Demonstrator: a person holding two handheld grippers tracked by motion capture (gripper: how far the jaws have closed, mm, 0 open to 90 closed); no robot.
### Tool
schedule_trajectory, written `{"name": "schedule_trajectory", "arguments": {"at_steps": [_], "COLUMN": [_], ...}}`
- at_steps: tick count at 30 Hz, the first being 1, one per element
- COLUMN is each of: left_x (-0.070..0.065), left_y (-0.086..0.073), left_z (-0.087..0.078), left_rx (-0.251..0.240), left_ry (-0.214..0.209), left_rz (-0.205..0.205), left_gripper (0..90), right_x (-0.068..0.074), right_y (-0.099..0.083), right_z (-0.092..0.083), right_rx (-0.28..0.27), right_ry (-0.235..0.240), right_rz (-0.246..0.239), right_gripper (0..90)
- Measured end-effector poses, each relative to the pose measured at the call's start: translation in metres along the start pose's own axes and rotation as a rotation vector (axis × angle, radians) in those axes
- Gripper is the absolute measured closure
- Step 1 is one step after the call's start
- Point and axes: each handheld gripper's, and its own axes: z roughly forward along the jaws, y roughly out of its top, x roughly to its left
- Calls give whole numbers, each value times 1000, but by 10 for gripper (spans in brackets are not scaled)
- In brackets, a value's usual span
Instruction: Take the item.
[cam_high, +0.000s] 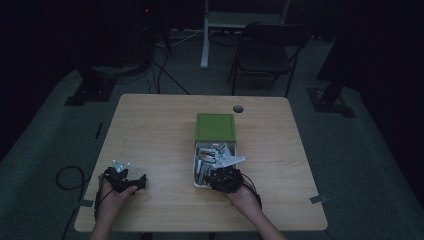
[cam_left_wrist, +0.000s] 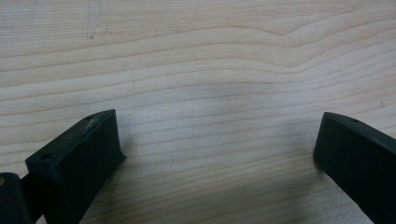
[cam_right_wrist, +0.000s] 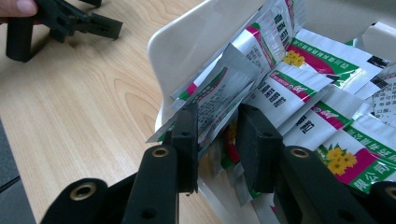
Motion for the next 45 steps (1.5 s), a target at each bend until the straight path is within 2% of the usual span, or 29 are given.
{"name": "schedule_trajectory", "arguments": {"at_steps": [5,15,21,27,36,45], "left_x": [0,0,0,0,0,0], "left_y": [0,0,0,0,0,0], "left_z": [0,0,0,0,0,0], "left_rx": [0,0,0,0,0,0], "left_ry": [0,0,0,0,0,0], "left_rz": [0,0,0,0,0,0], "left_gripper": [11,11,11,11,11,11], "right_x": [0,4,5,6,4,-1], "right_y": [-1,-1,-1,-2,0,5], "right_z": [5,16,18,19,14,-3], "right_rx": [0,6,14,11,18,-48], "right_ry": [-33,-52,-73,-80,-64,-40], "right_rz": [11,27,25,20,45,76], "right_gripper": [691,696,745,835,865,871]}}
